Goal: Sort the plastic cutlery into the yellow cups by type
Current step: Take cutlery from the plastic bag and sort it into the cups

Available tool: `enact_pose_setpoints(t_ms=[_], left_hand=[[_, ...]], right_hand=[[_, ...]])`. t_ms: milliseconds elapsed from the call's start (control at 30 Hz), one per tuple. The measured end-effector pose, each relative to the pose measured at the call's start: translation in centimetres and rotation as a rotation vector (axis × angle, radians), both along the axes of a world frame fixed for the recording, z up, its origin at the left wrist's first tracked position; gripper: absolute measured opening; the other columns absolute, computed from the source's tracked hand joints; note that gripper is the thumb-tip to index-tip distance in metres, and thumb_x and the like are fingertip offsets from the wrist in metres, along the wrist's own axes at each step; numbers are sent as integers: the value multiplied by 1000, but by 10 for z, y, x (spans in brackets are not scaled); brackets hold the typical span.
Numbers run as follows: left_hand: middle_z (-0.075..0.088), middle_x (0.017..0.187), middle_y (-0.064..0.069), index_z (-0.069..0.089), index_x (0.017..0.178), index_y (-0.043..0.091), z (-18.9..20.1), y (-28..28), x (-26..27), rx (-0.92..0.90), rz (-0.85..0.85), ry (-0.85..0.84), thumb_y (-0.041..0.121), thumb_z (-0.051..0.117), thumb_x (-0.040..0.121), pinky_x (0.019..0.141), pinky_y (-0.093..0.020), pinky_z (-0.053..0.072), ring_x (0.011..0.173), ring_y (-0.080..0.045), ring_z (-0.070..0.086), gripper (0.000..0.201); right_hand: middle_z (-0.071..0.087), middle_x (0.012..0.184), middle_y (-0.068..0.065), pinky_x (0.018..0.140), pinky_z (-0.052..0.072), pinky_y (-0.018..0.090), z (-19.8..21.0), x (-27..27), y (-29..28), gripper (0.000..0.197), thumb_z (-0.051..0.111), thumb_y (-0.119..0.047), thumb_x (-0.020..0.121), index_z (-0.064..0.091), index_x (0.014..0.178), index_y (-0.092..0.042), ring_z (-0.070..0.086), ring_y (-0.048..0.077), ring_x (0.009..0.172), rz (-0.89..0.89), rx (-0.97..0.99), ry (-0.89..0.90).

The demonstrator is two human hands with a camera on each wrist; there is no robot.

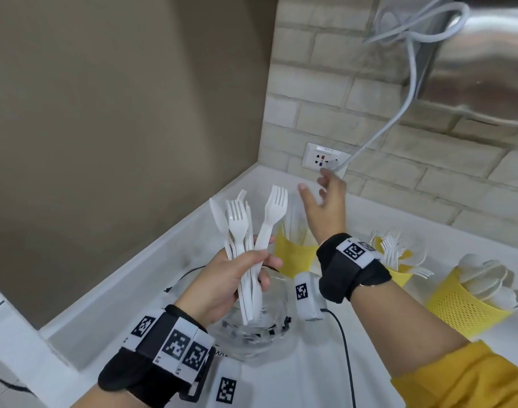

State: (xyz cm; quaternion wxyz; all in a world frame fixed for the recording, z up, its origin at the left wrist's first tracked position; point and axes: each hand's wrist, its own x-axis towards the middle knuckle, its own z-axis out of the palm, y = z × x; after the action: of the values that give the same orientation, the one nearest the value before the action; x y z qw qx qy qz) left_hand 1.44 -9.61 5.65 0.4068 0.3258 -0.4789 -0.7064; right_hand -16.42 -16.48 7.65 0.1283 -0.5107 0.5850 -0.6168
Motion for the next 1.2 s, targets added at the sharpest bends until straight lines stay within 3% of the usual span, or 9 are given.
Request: enact_pose_setpoints(t_ms=[133,233,467,567,633,700,900,1100,1200], left_hand=[[73,83,-8,62,108,14,3,1,-5,33,-32,86,10,48,92,57,-28,52,52,-15,59,21],[74,87,-13,57,116,8,6,4,-13,37,-68,116,8,47,93,57,-27,57,56,-17,66,25],[70,92,-10,62,101,7,5,15,-30,70,-81,113,8,49,92,64,-30,59,77,-21,71,16],[61,76,-8,59,87,8,6,18,-34,25,-58,58,12,53,92,54,-27,54,53,-15,61,9],[51,64,-4,57,86,12,8,22,-37,-40,-98,22,8,50,93,50,-25,48,44,-11,46,11],[43,59,0,56,86,13,11,27,-39,-80,-160,6,4,46,94,51,-23,45,44,-10,39,15],[45,66,1,55,110,11,10,37,-43,-81,-334,58,12,49,93,56,-22,47,52,-8,44,17],[54,66,-3,54,97,3,16,46,-51,10,-332,153,21,44,94,48,-22,42,48,-12,41,21],[50,61,-4,49,95,5,16,46,-53,53,-325,178,17,45,93,45,-22,37,44,-12,38,13]], right_hand=[[60,91,8,83,46,25,22,17,43,22,60,-37,84,65,87,-16,56,7,82,359,120,-76],[65,84,8,74,51,25,17,25,66,29,62,-31,85,66,90,-3,62,12,74,584,443,-153],[42,55,-3,51,44,22,41,15,87,20,39,-21,99,48,82,-16,43,10,46,386,83,-441],[37,43,-11,38,29,16,46,18,105,16,58,-16,90,52,77,-8,33,4,34,392,157,-213],[48,46,5,40,37,19,38,24,114,22,69,-11,80,53,78,3,49,17,34,457,281,-92],[49,55,18,47,44,28,29,24,118,26,75,-13,75,52,75,0,57,28,44,438,336,-39],[51,58,4,51,44,25,27,14,135,21,71,-10,75,52,66,-5,53,16,51,271,315,138],[47,53,-2,45,42,23,30,7,147,13,42,-9,92,45,79,-7,44,10,38,240,258,-388],[42,51,-4,42,35,21,32,-5,151,13,45,-13,95,47,81,-13,37,12,44,177,178,-368]])
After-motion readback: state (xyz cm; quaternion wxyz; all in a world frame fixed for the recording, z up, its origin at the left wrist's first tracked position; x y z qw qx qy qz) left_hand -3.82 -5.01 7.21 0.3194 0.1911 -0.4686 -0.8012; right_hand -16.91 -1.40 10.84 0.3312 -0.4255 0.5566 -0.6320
